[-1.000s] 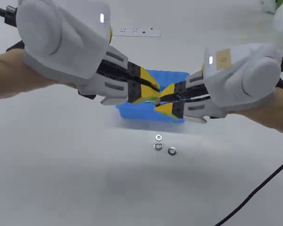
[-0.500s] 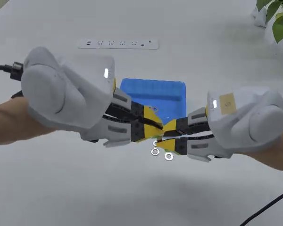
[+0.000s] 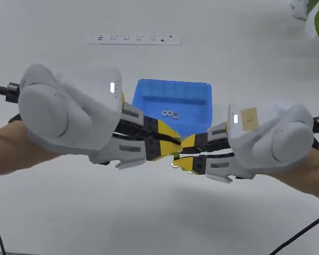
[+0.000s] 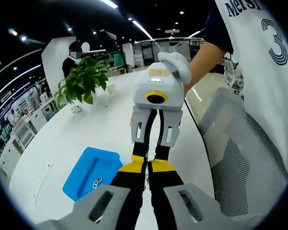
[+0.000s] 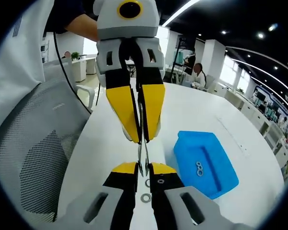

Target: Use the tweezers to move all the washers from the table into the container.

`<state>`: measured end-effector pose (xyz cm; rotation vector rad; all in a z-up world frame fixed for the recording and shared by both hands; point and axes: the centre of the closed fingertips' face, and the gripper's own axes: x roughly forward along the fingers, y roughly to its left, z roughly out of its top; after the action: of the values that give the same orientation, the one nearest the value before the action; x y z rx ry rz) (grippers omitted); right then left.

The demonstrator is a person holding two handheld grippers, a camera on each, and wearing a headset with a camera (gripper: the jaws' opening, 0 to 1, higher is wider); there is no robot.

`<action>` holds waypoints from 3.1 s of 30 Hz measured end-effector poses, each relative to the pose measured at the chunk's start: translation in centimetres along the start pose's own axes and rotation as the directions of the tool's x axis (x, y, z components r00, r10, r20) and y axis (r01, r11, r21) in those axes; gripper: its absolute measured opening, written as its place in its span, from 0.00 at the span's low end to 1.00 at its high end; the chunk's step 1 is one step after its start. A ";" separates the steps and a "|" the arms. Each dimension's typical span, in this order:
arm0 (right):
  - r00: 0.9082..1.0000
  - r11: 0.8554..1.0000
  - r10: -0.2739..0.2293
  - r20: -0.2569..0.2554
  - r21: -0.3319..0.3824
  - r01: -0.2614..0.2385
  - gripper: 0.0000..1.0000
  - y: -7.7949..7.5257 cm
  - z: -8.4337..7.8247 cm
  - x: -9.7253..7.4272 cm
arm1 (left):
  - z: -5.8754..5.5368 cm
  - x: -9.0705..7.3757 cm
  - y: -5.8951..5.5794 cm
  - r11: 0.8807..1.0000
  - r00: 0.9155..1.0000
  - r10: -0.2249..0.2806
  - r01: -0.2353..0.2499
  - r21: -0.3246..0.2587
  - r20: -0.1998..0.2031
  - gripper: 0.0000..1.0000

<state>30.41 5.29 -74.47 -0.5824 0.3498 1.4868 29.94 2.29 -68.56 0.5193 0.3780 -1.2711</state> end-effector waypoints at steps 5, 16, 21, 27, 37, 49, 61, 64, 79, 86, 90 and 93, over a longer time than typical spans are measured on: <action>1.000 1.000 -0.001 -0.030 0.003 0.001 0.10 -0.1 -1.4 0.7 | -1.5 0.6 0.2 0.999 0.999 -0.033 0.034 -0.017 0.013 0.06; 0.999 0.998 0.011 -0.031 0.058 -0.009 0.11 -0.5 -2.6 1.6 | -2.4 1.8 0.5 0.998 0.999 -0.048 0.048 -0.048 0.001 0.06; 0.999 0.997 0.016 -0.031 0.071 -0.014 0.11 -0.4 -2.9 2.0 | -2.9 1.8 0.6 0.997 0.999 -0.051 0.051 -0.063 -0.009 0.06; 1.000 0.995 0.014 -0.022 0.095 -0.012 0.11 -0.4 -3.1 2.2 | -3.3 1.6 0.7 0.996 0.999 -0.048 0.047 -0.080 -0.010 0.07; 1.000 0.991 0.027 0.004 0.133 -0.027 0.14 -0.2 -2.4 2.3 | -3.4 1.6 0.8 0.994 0.999 -0.051 0.050 -0.096 -0.015 0.07; 0.999 0.994 0.026 -0.042 0.105 -0.021 0.10 -0.6 -3.4 2.1 | -3.3 2.0 1.6 0.992 0.998 -0.062 0.059 -0.112 -0.022 0.07; 0.998 0.993 0.028 -0.047 0.118 -0.022 0.09 -0.4 -3.5 2.0 | -3.3 2.2 0.9 0.987 0.995 -0.095 0.090 -0.135 -0.032 0.07; 0.998 0.993 0.029 -0.048 0.115 -0.023 0.09 -0.4 -3.5 2.1 | -3.4 2.1 0.9 0.986 0.995 -0.094 0.088 -0.138 -0.035 0.07; 0.999 0.992 0.034 -0.028 0.121 -0.031 0.09 -0.3 -2.7 1.7 | -2.9 1.2 0.7 0.991 0.993 -0.103 0.098 -0.090 -0.052 0.07; 1.000 0.993 0.018 -0.005 0.113 -0.017 0.09 -0.6 -1.5 1.0 | -1.7 0.6 0.9 0.992 0.993 -0.111 0.108 -0.060 -0.050 0.06; 1.000 0.994 -0.005 0.011 0.108 0.003 0.09 -1.0 -0.6 0.5 | -0.9 0.0 1.2 0.993 0.993 -0.108 0.106 -0.044 -0.046 0.06; 1.000 0.994 -0.015 0.017 0.105 0.013 0.09 -1.4 0.1 0.2 | -0.4 -0.5 1.4 0.994 0.994 -0.103 0.102 -0.027 -0.044 0.06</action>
<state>31.77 5.49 -74.27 -0.4863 0.4066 1.4501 31.21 3.16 -68.38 0.5134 0.4632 -1.3538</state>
